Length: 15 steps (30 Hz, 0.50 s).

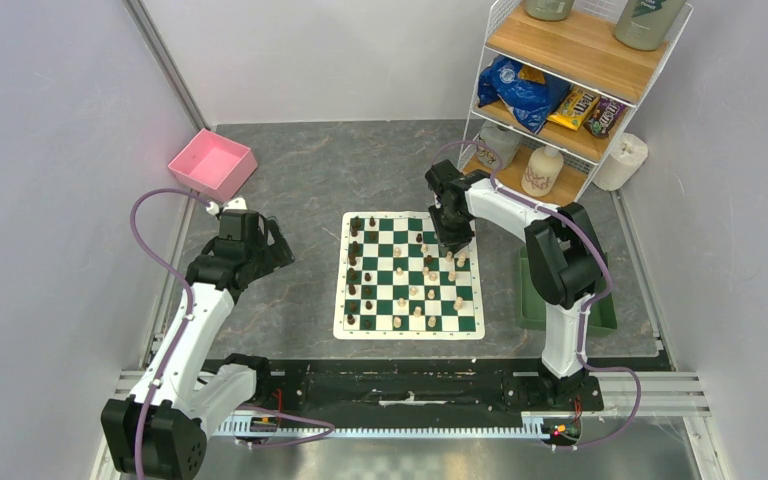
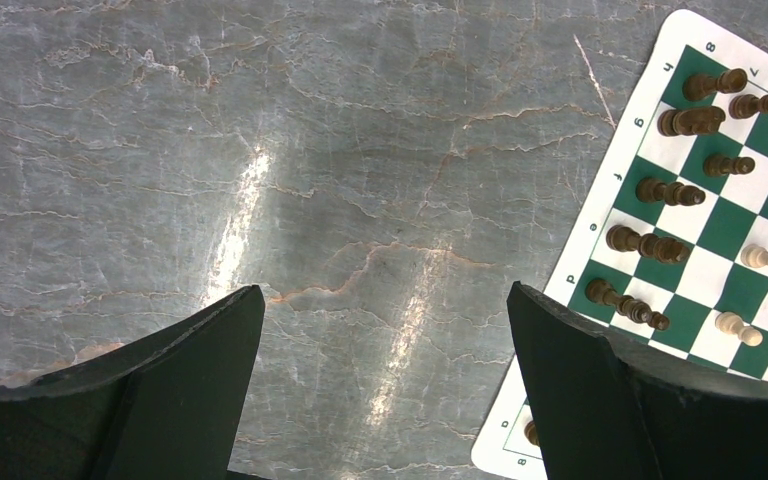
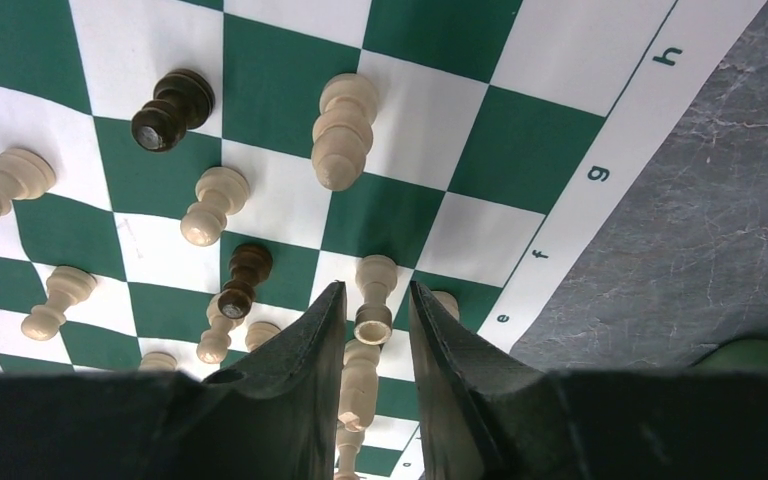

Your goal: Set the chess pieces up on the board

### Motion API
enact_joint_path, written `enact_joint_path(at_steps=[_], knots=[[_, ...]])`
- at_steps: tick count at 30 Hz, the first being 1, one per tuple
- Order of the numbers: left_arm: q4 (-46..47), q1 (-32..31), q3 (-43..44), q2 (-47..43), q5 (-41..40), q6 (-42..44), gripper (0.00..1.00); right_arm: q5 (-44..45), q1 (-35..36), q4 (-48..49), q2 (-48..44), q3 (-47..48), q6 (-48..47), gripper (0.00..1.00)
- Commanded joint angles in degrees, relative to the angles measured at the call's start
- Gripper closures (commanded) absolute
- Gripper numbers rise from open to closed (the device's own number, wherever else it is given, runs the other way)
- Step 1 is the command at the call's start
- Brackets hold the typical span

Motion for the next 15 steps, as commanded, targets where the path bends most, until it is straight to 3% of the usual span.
enact_joint_path(at_steps=[1, 6, 15], knots=[[0.5, 0.0, 1.8, 0.6, 0.0, 1.4, 0.01, -1.0, 0.0, -0.4, 0.0, 2.0, -0.4, 0.64], [0.5, 0.0, 1.8, 0.6, 0.2, 1.4, 0.02, -1.2, 0.1, -0.5, -0.1, 1.8, -0.2, 0.70], [0.5, 0.0, 1.7, 0.3, 0.0, 1.3, 0.02, -0.5, 0.1, -1.5, -0.3, 2.3, -0.6, 0.70]])
